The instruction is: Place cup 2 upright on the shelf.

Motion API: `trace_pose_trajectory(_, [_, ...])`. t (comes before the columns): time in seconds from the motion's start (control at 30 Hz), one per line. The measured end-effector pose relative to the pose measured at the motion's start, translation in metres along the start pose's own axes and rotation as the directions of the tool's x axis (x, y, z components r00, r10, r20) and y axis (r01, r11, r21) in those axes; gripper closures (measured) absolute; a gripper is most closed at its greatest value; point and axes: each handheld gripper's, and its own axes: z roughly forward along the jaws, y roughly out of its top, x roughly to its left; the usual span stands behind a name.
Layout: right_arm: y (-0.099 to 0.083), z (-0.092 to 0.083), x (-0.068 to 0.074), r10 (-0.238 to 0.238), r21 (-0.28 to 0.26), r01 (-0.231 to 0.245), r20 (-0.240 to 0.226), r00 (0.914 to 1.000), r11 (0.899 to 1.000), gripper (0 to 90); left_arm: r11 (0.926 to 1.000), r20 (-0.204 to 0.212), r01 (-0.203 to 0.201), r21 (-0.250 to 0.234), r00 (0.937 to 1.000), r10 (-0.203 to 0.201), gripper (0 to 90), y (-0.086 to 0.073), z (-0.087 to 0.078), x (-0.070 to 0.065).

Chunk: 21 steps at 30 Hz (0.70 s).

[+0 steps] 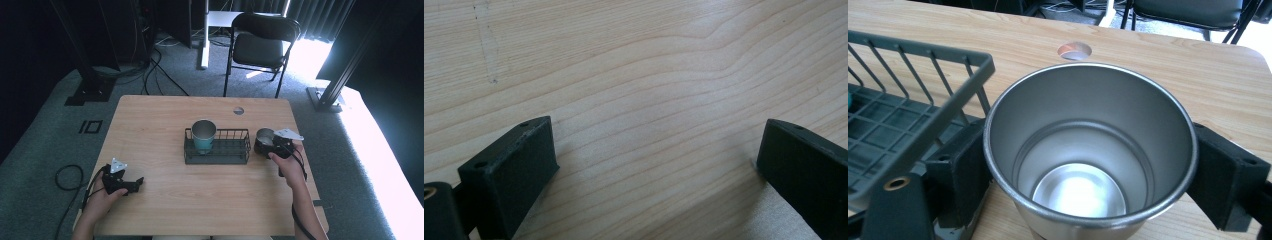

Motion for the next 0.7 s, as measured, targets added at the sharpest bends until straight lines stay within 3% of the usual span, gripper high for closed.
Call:
trace_pose_trajectory(0.4, [0.025,-0.024,-0.004,0.008,-0.04,-0.008,-0.003,1.0,0.999,14.3,1.0,0.0,0.0,0.001,1.0,0.0,3.2,0.0,0.0,0.0])
trace_pose_trajectory(0.7, [0.046,-0.04,0.0,-0.014,-0.075,0.012,-0.018,0.9997,0.997,14.4,1.0,0.0,0.0,0.0,1.0,0.0,3.2,0.0,0.0,0.0])
